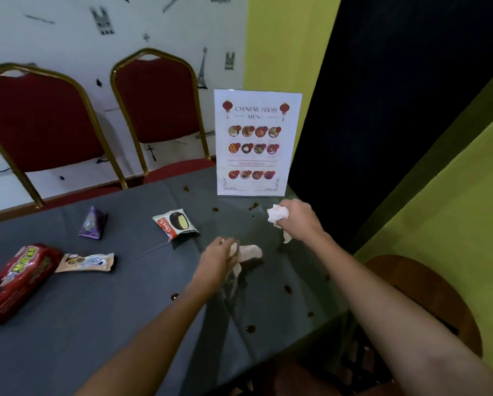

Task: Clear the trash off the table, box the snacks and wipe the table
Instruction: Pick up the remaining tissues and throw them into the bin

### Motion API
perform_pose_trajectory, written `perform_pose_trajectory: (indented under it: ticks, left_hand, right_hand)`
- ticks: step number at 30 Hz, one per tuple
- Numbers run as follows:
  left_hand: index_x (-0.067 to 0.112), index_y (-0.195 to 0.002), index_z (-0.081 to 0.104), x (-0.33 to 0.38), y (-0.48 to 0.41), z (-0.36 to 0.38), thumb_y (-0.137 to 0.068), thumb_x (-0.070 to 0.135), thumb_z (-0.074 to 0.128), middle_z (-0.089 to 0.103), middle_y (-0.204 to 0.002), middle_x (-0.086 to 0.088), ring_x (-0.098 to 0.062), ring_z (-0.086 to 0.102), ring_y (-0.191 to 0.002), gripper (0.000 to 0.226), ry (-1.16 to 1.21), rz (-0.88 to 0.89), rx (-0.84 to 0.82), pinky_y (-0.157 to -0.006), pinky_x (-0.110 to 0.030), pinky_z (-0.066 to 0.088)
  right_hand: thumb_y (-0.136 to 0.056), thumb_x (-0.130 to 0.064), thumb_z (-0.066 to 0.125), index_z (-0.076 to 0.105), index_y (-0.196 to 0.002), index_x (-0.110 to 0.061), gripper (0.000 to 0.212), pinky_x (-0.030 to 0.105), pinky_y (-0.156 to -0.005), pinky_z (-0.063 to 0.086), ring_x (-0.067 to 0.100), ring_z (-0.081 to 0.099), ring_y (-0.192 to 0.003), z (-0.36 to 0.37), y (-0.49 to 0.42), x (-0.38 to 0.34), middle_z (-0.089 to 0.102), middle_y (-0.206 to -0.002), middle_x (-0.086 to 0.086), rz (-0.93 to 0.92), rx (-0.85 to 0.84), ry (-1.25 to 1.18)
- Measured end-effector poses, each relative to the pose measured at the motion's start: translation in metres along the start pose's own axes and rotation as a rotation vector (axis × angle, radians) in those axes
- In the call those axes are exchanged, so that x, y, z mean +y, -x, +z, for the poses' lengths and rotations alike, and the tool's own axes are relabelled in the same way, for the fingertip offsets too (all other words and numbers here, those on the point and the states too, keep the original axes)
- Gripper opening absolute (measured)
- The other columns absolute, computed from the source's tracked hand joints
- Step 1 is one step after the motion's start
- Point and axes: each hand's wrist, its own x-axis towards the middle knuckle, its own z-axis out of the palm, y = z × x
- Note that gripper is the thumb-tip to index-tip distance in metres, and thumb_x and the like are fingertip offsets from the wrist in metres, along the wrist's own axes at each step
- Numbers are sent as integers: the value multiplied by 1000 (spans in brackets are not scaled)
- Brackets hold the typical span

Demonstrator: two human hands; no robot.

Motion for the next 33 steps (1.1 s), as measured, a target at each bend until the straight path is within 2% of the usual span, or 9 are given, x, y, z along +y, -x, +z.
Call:
perform_pose_trajectory:
  ticks: [3,6,10,13,16,18,22,27,33]
  left_hand:
    - [16,-107,62,-17,6,-40,-90,18,59,56,-111,-4,-19,56,-98,18,155,-131,199,-85,-29,49]
    - [12,-90,62,-43,28,-79,-86,14,62,56,-86,-3,-20,54,-78,5,138,-210,416,-65,-24,31]
    - [12,-86,63,-98,88,-129,-80,18,60,62,-84,-8,-27,57,-81,9,124,-316,540,-69,-33,39]
    - [14,-78,58,-135,151,-162,-77,24,55,61,-80,-6,-25,57,-77,11,123,-411,645,-71,-37,45]
    - [8,-82,62,-174,218,-195,-81,11,62,62,-83,-8,-24,57,-78,3,87,-551,768,-68,-33,43]
    - [10,-87,64,-199,269,-216,-80,6,63,61,-84,-7,-23,57,-78,8,68,-627,833,-68,-29,39]
    - [10,-94,68,-241,375,-245,-80,4,64,62,-91,-2,-17,55,-84,16,60,-757,1010,-75,-25,37]
    - [15,-87,65,-287,524,-261,-83,12,63,62,-95,1,-16,56,-87,5,34,-967,1152,-78,-29,41]
    - [13,-82,58,-302,677,-215,-87,18,56,63,-80,-7,-25,58,-77,8,257,-1446,1328,-58,-30,34]
  right_hand:
    - [-79,-20,68,64,-114,-13,36,33,-82,46,29,58,-102,-1,-5,-36,64,-112,10,-59,76,-100]
    - [-80,-17,68,64,-106,-11,28,33,-79,48,26,60,-94,10,-2,-92,65,-102,9,-127,2,-254]
    - [-79,-15,68,65,-90,-13,12,31,-69,42,23,61,-86,52,29,-191,65,-90,7,-307,-142,-336]
    - [-81,-22,68,65,-92,-12,15,30,-68,35,26,60,-91,92,62,-265,66,-97,11,-482,-269,-304]
    - [-86,-24,65,67,-98,-8,20,22,-63,28,25,60,-92,123,103,-339,66,-99,10,-625,-343,-331]
    - [-87,-25,64,67,-101,-9,21,20,-66,30,17,58,-89,141,136,-390,65,-96,4,-715,-388,-364]
    - [-82,-21,68,66,-94,-9,17,25,-66,31,26,59,-88,186,205,-483,65,-96,13,-852,-495,-337]
    - [-75,-20,74,66,-94,-11,23,30,-70,40,24,59,-85,244,315,-579,64,-93,9,-950,-671,-361]
    - [-76,-21,72,66,-95,-10,23,32,-76,43,26,60,-90,294,440,-637,65,-98,12,-1154,-908,-219]
